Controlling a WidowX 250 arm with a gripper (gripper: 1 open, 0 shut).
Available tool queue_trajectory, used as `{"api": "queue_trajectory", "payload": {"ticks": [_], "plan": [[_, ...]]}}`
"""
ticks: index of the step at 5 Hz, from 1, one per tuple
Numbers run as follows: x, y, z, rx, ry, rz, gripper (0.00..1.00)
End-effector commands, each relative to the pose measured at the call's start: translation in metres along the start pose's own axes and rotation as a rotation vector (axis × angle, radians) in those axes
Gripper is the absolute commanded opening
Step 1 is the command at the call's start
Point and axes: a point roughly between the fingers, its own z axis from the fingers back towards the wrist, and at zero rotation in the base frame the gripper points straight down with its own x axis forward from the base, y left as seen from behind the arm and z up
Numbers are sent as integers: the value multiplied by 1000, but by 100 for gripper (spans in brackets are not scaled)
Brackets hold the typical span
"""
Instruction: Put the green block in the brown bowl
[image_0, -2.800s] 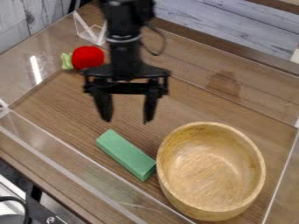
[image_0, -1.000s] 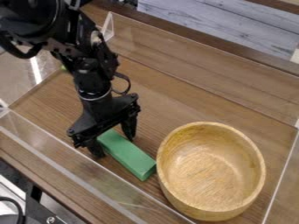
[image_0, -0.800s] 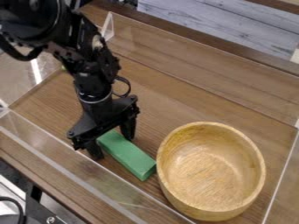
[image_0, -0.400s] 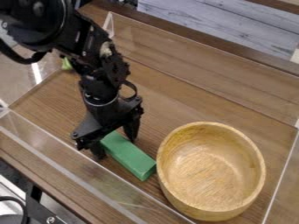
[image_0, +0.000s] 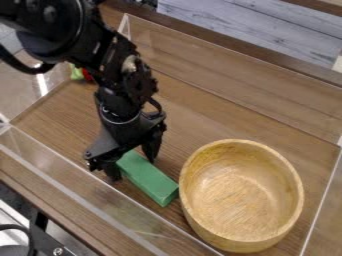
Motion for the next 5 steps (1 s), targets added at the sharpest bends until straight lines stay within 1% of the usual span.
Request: {"api": "queue_trajectory", "payload": {"ticks": [1, 2, 3, 4, 5], "plan": [[4, -6, 6, -17, -36, -3, 100], [4, -6, 5, 3, -43, -5, 100], [5, -7, 6, 0, -44, -35, 0], [8, -11, 19, -17, -35, -92, 0], [12, -18, 36, -42, -25, -159, 0]]}}
